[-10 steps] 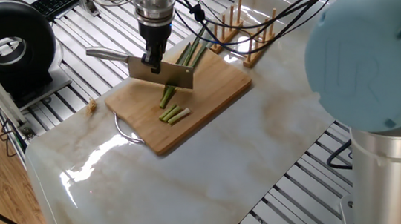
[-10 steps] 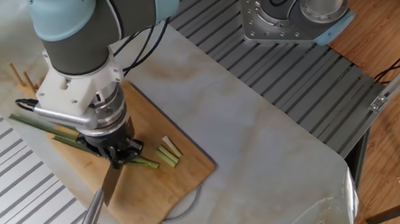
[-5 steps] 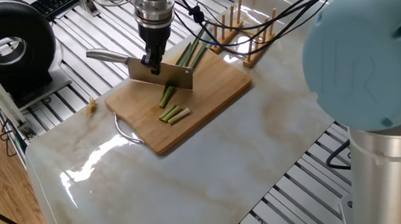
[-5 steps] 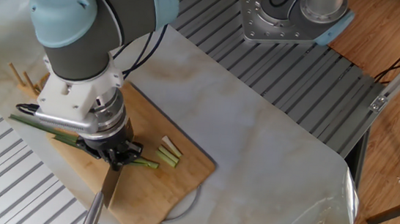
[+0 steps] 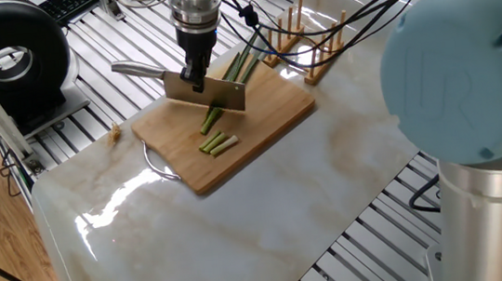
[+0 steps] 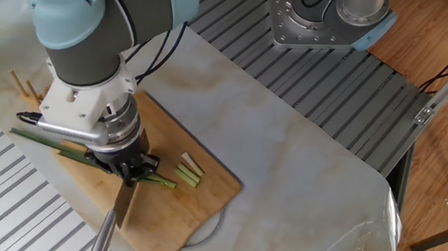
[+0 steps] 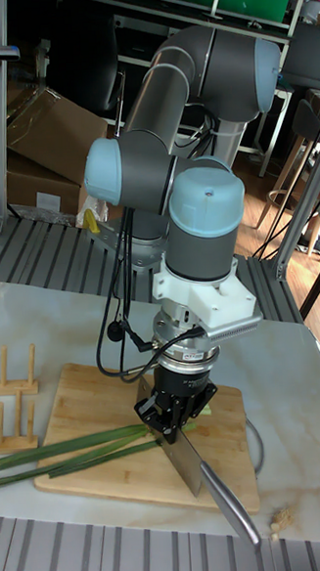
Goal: Chop the green garlic
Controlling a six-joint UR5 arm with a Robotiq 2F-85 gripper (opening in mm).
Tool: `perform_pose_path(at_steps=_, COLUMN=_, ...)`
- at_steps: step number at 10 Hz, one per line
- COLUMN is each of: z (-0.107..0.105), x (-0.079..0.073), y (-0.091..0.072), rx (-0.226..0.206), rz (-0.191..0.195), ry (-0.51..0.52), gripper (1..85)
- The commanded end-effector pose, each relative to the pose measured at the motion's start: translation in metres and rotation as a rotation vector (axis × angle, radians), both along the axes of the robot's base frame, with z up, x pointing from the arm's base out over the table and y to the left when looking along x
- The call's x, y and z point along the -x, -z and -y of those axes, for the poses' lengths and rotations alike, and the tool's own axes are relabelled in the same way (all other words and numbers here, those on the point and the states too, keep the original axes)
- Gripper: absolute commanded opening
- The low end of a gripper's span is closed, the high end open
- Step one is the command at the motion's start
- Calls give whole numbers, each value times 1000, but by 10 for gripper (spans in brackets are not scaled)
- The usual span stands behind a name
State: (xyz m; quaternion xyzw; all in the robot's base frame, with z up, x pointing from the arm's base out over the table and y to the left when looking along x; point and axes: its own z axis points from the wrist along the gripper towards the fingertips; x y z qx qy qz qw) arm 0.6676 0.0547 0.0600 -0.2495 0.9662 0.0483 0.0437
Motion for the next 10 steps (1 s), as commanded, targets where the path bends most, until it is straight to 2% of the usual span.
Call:
perform_pose_path(at_steps=1, z=0, x=5, y=7, rx=-11, rz=2, ry=19, gripper=13)
perform_pose_path(at_steps=3, z=3, x=9, y=6, rx=-8, rz=-2, ry=13, gripper=13)
perform_pose_path(at_steps=6, z=5, x=20, y=-14, rx=-4, rz=-36, ry=28, gripper=13)
perform_pose_path(at_steps=7, z=4, x=23, y=-15, rx=-16, rz=-48, ry=41, gripper=13)
perform_pose_path(at_steps=8, z=2, x=22, y=-10, rx=-27, rz=-35, ry=67, gripper=13)
perform_pose_path(at_steps=10, z=2, x=21, y=-3, rx=-20, rz=-25, ry=77, gripper=13)
